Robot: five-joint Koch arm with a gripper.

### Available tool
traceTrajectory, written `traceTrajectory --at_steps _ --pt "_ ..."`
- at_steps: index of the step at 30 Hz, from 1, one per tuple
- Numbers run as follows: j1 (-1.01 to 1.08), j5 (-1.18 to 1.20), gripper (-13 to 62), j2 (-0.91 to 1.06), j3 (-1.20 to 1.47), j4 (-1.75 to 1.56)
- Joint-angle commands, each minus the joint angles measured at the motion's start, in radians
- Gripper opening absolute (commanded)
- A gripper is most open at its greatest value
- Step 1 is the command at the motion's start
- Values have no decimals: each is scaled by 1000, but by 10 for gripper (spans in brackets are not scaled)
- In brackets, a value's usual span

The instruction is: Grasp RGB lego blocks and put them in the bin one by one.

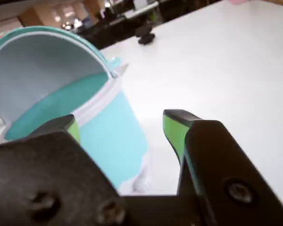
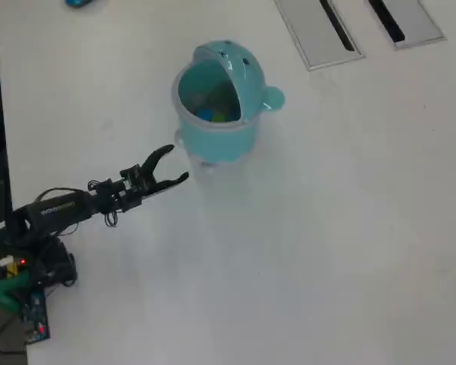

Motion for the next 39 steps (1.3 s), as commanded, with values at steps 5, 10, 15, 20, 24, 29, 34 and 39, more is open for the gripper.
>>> traceTrajectory --at_steps 5,10,15,20,24,29,34,39 --pt "20 21 333 69 63 -156" --pt "29 21 333 87 176 -265" --pt "46 28 333 100 272 -339" --pt "55 49 333 123 390 -405" --pt "61 81 334 150 448 -407" --pt "60 135 333 178 509 -407" --pt "60 186 333 209 600 -449" --pt "67 253 332 241 670 -454"
